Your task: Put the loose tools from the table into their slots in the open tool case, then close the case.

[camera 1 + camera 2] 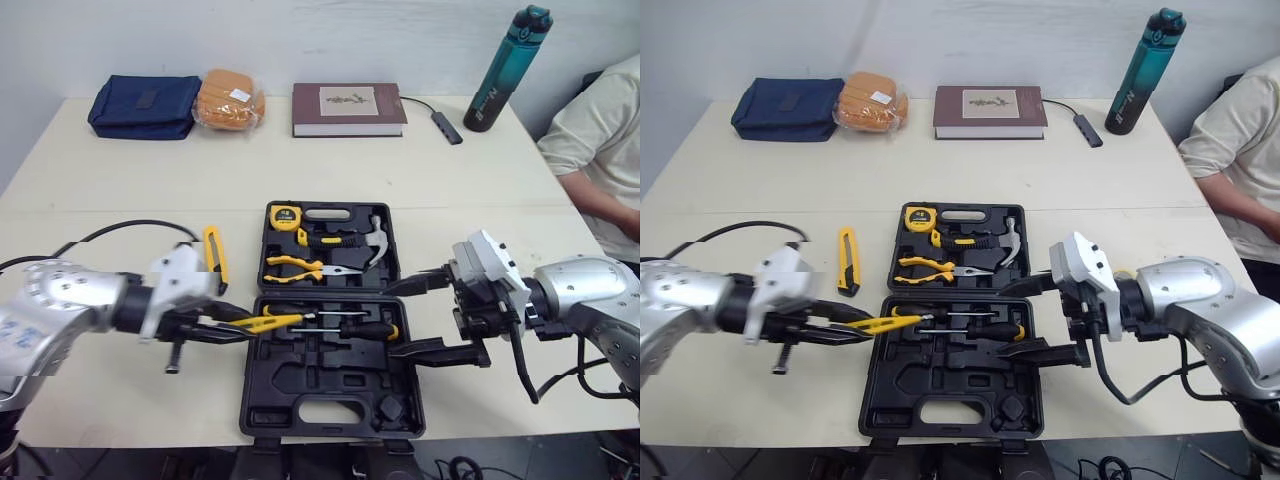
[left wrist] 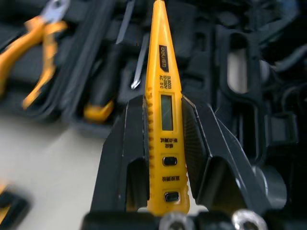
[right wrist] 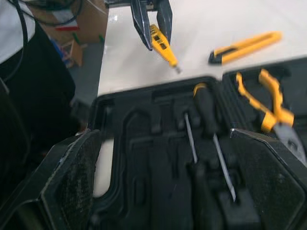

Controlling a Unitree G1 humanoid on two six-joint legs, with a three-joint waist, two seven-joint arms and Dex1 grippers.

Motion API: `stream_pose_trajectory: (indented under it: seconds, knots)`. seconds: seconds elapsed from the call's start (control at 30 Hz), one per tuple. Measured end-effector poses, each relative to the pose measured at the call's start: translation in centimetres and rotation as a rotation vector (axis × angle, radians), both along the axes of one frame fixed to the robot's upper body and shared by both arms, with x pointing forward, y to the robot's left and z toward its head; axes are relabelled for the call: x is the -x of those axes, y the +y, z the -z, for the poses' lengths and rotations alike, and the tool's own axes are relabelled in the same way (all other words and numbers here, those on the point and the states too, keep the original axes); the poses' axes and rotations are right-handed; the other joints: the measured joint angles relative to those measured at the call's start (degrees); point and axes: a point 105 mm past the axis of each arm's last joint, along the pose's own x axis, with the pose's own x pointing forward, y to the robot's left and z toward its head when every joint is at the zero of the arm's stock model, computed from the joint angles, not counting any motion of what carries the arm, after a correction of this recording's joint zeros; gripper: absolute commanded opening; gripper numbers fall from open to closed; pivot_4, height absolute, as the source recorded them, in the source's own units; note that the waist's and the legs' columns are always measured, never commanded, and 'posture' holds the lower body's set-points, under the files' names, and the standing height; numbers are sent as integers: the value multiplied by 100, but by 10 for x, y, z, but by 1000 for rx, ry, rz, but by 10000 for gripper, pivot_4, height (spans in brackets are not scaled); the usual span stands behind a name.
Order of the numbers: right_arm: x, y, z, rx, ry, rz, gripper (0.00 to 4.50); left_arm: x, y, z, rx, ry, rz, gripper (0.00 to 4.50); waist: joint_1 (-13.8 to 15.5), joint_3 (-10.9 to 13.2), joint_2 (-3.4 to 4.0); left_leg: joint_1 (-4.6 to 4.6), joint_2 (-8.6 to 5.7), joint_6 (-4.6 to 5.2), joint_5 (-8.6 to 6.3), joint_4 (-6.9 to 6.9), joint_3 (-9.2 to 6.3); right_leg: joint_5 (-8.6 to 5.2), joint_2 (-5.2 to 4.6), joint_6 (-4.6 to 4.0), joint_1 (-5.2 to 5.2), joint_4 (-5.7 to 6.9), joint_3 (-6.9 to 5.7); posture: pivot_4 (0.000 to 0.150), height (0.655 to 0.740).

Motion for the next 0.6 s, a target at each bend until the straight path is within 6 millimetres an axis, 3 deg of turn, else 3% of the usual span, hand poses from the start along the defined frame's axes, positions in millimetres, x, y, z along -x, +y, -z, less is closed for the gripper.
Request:
stream_pose_trajectory:
  seconds: [0.27, 0.43, 0.6]
  knots:
    - [6, -1, 12, 33, -12, 28, 45000, -5, -44, 25, -124, 37, 157, 3430, 40, 2, -1, -10, -1, 1, 7, 11, 0, 1, 4, 2, -5, 7, 7, 1500, 7400]
    - [10, 0, 16, 45, -21, 36, 45000, -24, -48, 46, -207, -3, 116, 3430, 42, 3, -4, -14, 1, 3, 7, 26, -2, 1, 6, 2, -6, 10, 6, 1500, 7400]
    - [12, 0, 18, 49, -23, 46, 45000, -23, -46, 46, -241, -12, 144, 3430, 45, 3, -4, -15, 3, 4, 6, 36, -5, 1, 7, 2, -4, 13, 6, 1500, 7400]
